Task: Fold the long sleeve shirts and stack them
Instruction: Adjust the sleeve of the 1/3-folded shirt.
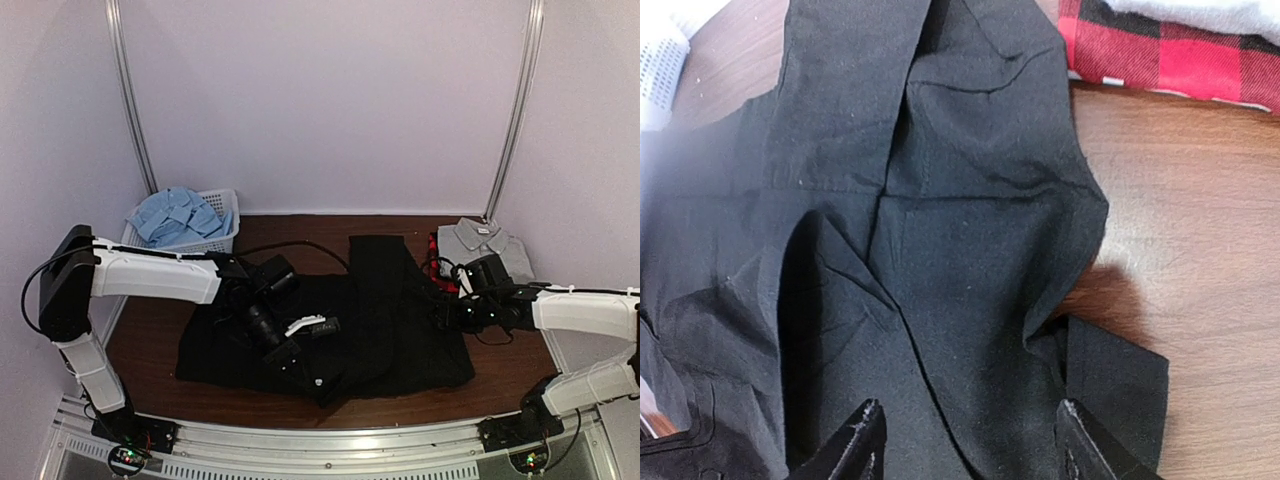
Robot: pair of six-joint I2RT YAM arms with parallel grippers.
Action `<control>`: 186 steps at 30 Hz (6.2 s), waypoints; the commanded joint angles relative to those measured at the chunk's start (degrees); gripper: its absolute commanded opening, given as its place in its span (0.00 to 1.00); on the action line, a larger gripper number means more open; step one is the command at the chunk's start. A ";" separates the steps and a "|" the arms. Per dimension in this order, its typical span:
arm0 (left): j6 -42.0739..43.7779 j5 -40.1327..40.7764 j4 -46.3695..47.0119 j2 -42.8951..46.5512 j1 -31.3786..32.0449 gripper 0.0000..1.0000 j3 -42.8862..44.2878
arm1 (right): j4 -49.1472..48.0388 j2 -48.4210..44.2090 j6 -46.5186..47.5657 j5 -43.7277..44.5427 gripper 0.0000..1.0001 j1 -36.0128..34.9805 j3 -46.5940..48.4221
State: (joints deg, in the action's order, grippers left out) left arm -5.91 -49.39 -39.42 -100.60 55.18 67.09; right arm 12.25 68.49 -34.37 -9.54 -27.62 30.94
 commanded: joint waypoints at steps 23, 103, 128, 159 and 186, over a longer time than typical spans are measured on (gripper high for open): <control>-11.08 2.51 19.33 3.86 -12.11 0.31 -15.96 | -3.89 6.10 2.30 -3.02 0.57 -2.92 2.70; -20.72 3.62 22.25 26.74 -40.68 0.42 -31.19 | -3.94 7.32 7.52 3.41 0.56 -6.76 5.85; -30.76 15.08 49.51 24.76 -36.81 0.39 -46.57 | -4.52 9.82 6.38 2.60 0.56 -8.58 7.07; -22.22 20.35 10.68 21.23 -36.81 0.00 -27.52 | -2.72 4.69 9.71 6.29 0.56 -9.24 6.46; -14.69 13.54 -2.09 24.77 -42.40 0.00 -24.63 | -2.02 3.59 10.94 8.37 0.56 -11.23 6.32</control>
State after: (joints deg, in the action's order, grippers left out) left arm -24.10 -38.17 -38.06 -75.77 13.67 40.51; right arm 9.65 72.64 -23.75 -3.01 -38.35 37.23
